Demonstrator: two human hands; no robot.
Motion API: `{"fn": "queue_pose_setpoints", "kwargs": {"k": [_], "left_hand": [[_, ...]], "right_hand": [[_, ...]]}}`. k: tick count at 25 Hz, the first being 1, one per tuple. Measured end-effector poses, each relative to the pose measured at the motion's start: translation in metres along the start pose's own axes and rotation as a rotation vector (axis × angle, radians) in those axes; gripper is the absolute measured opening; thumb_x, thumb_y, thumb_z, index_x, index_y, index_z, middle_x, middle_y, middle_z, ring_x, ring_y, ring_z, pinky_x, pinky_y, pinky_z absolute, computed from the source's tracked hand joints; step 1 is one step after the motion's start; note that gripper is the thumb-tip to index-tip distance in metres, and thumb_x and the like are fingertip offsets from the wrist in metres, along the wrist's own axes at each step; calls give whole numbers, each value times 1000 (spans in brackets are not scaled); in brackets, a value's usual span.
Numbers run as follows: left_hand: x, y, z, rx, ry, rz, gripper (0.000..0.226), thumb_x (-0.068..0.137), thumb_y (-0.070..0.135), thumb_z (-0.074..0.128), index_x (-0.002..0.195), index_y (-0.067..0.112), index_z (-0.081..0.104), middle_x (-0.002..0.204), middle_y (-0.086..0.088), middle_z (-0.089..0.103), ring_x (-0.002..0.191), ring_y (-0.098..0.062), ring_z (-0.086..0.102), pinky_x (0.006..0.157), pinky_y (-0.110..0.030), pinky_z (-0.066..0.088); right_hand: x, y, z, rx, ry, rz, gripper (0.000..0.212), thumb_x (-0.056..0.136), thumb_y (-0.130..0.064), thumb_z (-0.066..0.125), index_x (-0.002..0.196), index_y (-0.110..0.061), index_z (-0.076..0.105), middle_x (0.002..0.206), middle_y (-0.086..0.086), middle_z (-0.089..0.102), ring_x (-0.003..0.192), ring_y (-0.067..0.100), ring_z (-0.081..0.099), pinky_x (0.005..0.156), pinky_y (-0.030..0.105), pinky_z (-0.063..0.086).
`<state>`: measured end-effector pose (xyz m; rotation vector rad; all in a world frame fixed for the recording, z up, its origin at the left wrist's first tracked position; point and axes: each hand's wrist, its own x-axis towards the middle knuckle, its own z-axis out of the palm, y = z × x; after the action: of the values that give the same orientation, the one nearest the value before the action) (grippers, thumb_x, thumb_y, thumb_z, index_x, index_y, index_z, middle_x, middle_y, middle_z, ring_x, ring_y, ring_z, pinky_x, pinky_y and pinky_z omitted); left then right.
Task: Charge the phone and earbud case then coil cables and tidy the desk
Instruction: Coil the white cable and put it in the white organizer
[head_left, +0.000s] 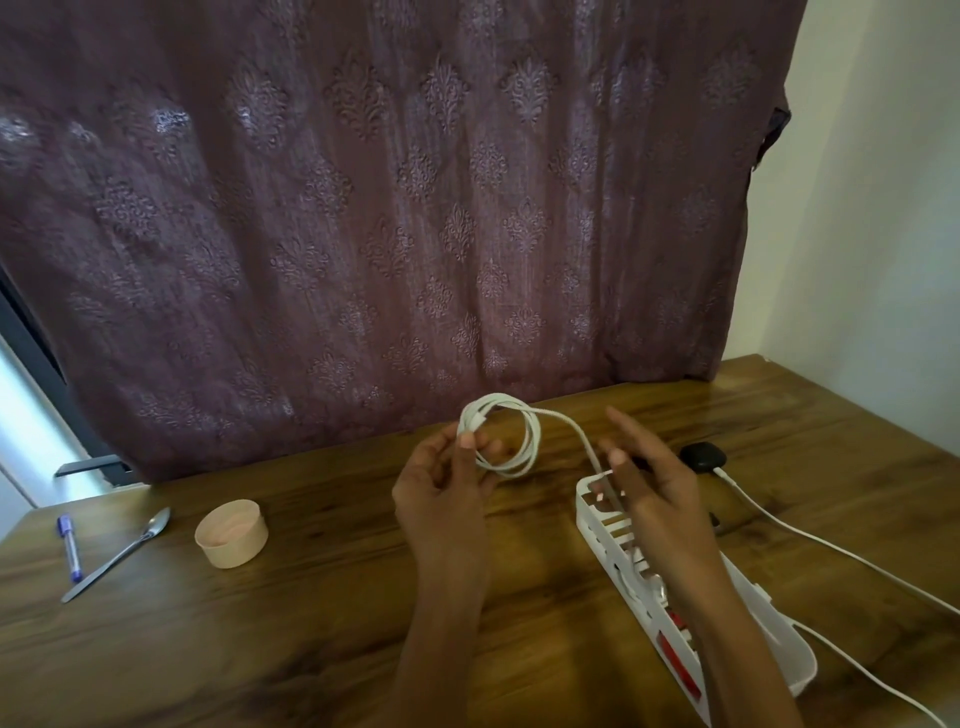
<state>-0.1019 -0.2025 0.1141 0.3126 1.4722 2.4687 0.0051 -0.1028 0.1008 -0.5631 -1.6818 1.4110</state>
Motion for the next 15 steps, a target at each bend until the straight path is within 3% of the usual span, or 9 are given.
{"fn": "queue_pose_setpoints", "kwargs": {"k": [3, 7, 9, 12, 15], "left_hand": [[-12, -8, 8, 4, -61, -34, 9, 88, 9, 56, 94, 8, 62, 75, -2, 74, 72, -11, 71, 57, -20, 55], [-16, -14, 9, -12, -163, -117, 8, 89, 11, 55, 95, 9, 59, 80, -6, 74, 76, -15, 71, 59, -19, 54], [-13, -12, 5, 124, -220, -122, 10, 88, 11, 57, 97, 14, 59, 88, -4, 73, 83, -12, 70, 63, -18, 53], [-5, -6, 1, 399, -369, 103, 34, 86, 11, 62, 111, 33, 56, 105, 9, 68, 95, 0, 64, 73, -15, 51], [-2, 5, 4, 569, -555, 253, 32, 85, 14, 63, 106, 37, 63, 98, 10, 72, 89, -1, 67, 76, -16, 53]], "right_hand": [[-2, 0, 10, -172, -24, -135, 33, 89, -18, 56, 109, -44, 56, 107, -15, 61, 99, -5, 57, 80, 13, 48], [-3, -3, 12, 54, 16, -90, 23, 87, -12, 59, 97, -30, 70, 92, -14, 73, 92, 1, 66, 78, 13, 52], [-3, -4, 9, 150, 13, -27, 20, 87, -11, 59, 94, -25, 72, 90, -10, 74, 89, 4, 68, 74, 13, 52], [-3, -5, 5, 98, 8, -12, 21, 86, -8, 59, 90, -24, 71, 85, -9, 75, 86, 6, 68, 74, 13, 53], [-4, -5, 5, 42, -52, -14, 17, 86, -8, 60, 90, -20, 72, 83, -5, 75, 82, 8, 69, 74, 18, 55]]}}
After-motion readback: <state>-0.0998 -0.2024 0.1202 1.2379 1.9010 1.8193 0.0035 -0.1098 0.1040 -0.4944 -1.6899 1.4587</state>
